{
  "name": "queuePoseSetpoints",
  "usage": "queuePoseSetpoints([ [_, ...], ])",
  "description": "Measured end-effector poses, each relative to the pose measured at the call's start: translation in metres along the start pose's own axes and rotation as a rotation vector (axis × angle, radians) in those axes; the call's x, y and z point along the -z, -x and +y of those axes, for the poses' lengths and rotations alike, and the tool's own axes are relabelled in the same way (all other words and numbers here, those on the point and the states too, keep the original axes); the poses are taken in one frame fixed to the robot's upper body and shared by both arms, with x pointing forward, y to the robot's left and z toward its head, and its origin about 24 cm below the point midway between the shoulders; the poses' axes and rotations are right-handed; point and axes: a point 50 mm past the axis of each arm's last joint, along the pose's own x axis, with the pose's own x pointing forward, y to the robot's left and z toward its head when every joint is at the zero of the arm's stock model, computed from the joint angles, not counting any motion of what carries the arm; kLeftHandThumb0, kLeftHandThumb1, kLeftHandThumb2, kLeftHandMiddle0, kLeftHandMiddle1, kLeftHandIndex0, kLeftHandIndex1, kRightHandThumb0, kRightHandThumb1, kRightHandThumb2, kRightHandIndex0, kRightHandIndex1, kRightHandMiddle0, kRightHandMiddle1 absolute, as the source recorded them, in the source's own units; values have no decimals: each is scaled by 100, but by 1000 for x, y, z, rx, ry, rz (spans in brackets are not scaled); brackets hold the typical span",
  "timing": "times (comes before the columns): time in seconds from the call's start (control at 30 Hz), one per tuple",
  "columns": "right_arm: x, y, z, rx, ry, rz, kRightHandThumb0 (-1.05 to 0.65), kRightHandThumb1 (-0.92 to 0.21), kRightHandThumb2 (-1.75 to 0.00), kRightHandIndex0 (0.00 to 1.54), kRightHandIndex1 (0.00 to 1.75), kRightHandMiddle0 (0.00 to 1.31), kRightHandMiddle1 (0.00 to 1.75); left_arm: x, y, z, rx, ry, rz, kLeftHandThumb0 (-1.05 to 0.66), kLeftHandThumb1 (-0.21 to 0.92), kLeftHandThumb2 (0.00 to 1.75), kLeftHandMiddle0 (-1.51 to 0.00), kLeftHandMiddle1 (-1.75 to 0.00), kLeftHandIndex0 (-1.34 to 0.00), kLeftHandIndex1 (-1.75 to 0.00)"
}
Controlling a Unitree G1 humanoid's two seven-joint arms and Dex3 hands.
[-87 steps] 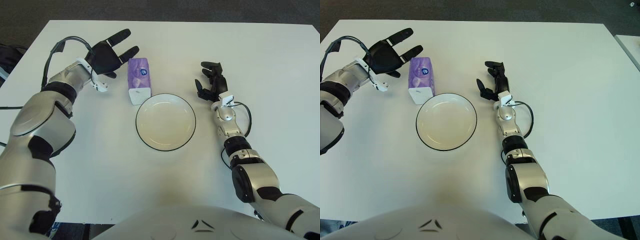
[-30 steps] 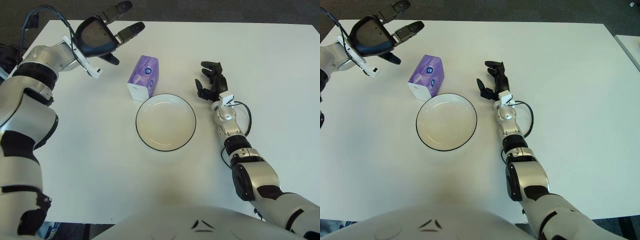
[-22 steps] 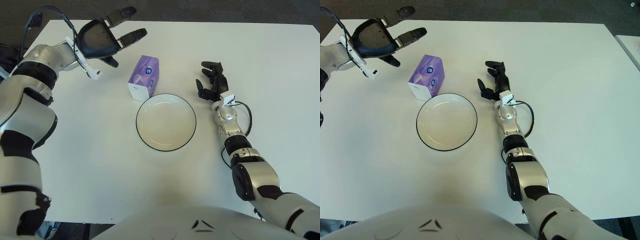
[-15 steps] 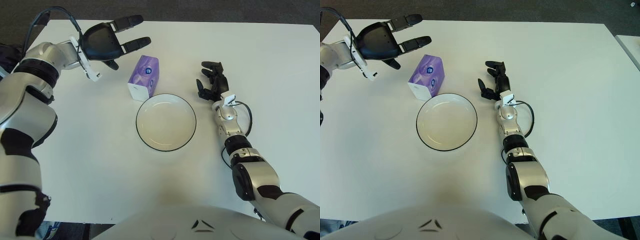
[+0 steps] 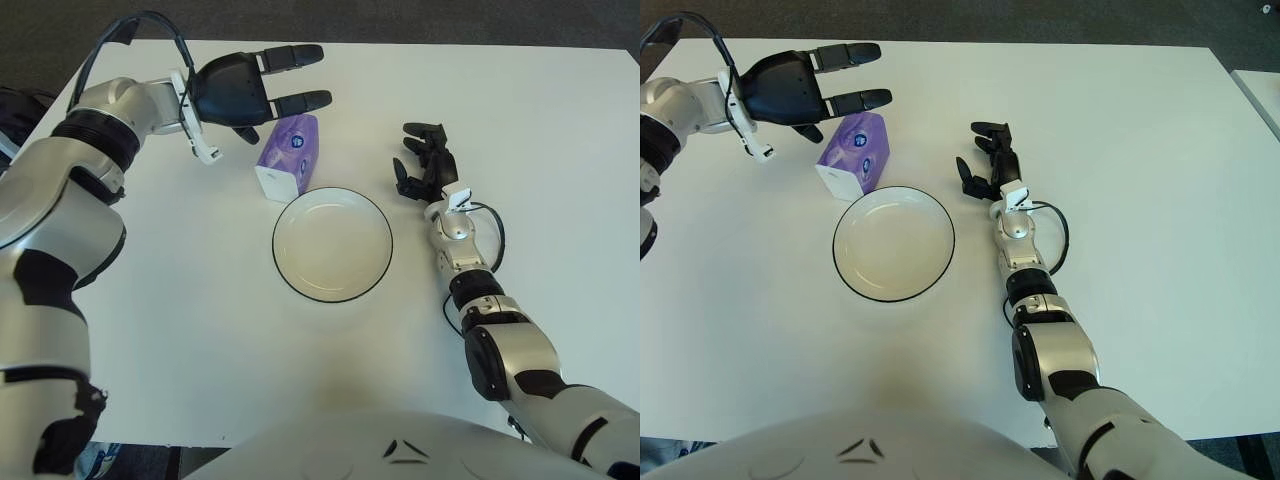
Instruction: Put the tissue paper into the plate.
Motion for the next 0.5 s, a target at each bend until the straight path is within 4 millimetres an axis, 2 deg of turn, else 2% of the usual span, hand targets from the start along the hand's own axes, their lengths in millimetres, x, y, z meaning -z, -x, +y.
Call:
queuePoseSetpoints([
  [0.17,0,0,0,0,0,0,-45,-56,-85,37,84,0,119,-5,-4,2,-33,35,-25,-38,48,86,0,0,0,-7],
  [0.5,1,-1,0,2,-3,2,-44,-56,-85,35,84,0,117,-7,-6,4,-65,53,-43,-44,47,86,-2,-1,0,-8],
])
